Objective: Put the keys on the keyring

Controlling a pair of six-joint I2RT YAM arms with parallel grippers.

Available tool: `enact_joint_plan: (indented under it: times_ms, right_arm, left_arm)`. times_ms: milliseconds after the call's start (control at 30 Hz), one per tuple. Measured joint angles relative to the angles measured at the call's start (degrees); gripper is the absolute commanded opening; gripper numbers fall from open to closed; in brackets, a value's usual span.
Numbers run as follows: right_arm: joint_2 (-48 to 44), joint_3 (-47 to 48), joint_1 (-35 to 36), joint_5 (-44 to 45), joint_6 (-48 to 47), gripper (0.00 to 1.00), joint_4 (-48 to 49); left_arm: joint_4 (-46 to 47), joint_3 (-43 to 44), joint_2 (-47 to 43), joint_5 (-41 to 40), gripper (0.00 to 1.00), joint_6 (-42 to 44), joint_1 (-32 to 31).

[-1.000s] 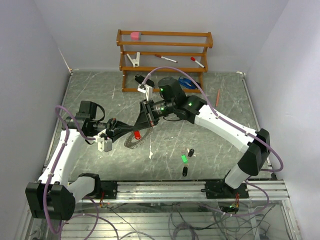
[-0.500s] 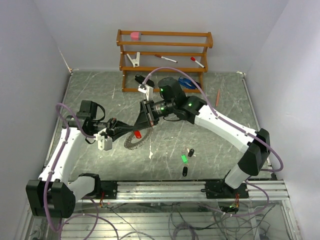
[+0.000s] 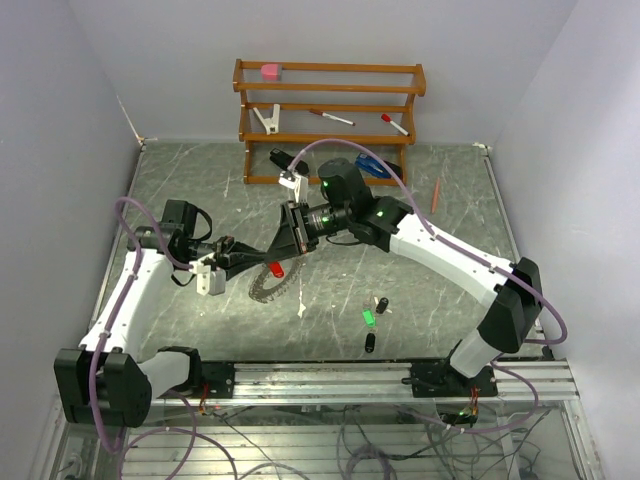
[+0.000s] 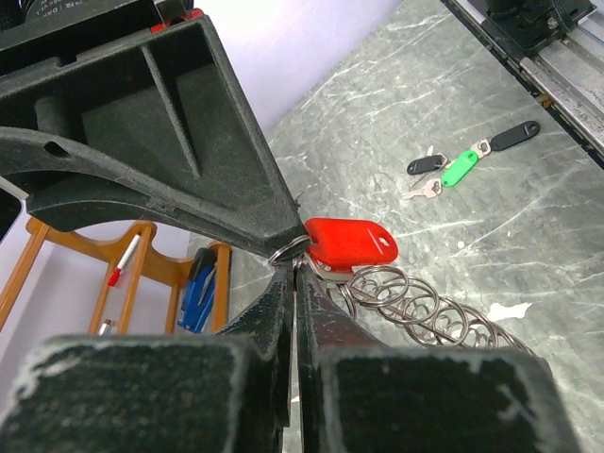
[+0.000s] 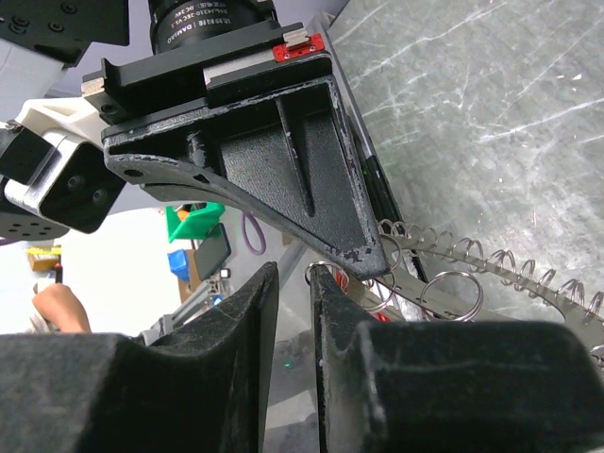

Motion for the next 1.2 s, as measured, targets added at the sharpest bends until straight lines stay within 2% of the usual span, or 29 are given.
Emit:
enact_joint_plan:
  times_ms: [733,833,1133,1200]
  right_arm:
    - [-2.8,-4.1,-0.1,3.1,4.8,0.22,3.2]
    - [-2.8,-4.1,-0.1,3.0,5.3,0.27,3.5]
    - [-2.8,-4.5,-0.1,3.0,6.8,0.29,4.6]
    - [-2.8,-4.8,-0.1,3.0,7.1,0.34,4.8]
  left_arm:
    - [-0.1,1.6,2.7,0.0,0.07,0.0,-0.1]
    - [-0.1,2.0,2.7,0.0,0.07,0.0,-0.1]
    - [0.0,2.2,2.9,0.0,0.07,0.0,-0.2]
    - [0.0,2.2,2.9,0.0,0.07,0.0,-0.2]
